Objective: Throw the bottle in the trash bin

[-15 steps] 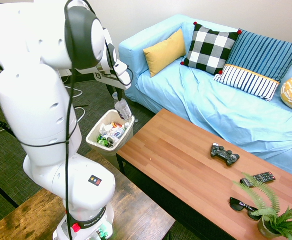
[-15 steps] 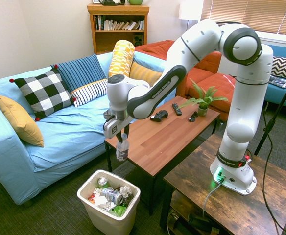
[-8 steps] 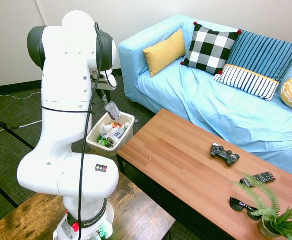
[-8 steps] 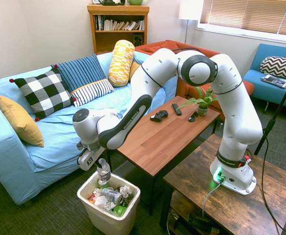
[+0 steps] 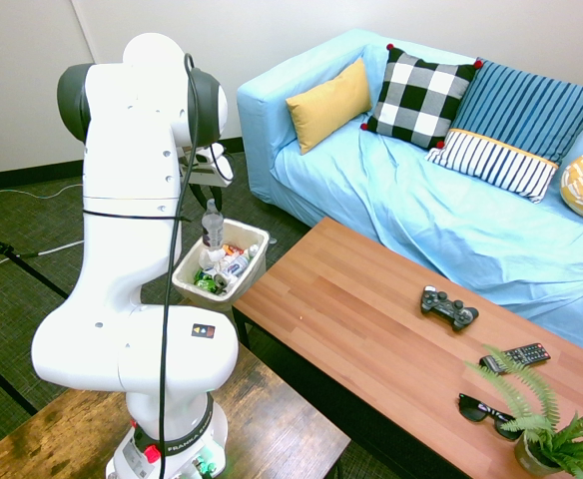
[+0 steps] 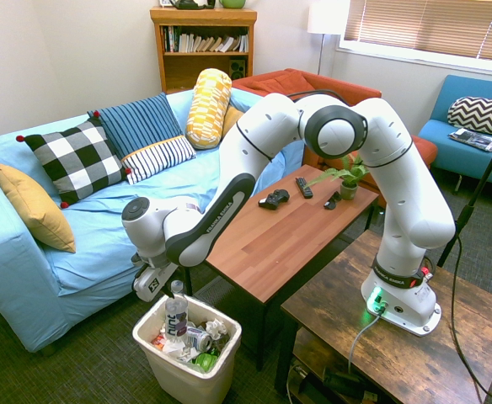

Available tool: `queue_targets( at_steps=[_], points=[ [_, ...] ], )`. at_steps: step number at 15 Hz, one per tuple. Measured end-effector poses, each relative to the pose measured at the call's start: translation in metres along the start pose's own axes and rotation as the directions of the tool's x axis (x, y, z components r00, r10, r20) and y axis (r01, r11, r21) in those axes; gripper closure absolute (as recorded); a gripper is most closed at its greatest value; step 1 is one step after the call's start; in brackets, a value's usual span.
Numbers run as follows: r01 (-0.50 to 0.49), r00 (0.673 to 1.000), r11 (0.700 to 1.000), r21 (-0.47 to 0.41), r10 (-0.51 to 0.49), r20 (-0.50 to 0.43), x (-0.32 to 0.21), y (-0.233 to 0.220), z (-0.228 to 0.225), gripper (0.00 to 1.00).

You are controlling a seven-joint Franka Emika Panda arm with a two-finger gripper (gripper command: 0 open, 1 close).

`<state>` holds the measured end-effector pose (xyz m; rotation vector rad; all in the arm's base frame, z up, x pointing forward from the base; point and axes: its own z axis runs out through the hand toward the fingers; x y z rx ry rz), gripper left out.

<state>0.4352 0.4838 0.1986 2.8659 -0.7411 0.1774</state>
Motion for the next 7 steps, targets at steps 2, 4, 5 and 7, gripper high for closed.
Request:
queue_targets(
  at_steps=[2,4,5,7],
  points=[
    [-0.001,1.000,1.000,-0.001,0.001,-0.004,-0.0002,-0.0001,0.0003,0.00],
    [-0.008,1.000,1.000,-0.004,0.008,-0.006,0.0038,0.0008,0.0014,0.00],
    [-0.013,1.000,1.000,-0.004,0.013,-0.005,0.0060,0.0012,0.0012,0.00],
    [-0.017,1.000,1.000,0.003,0.017,0.001,0.0078,0.0014,-0.0041,0.00]
  ],
)
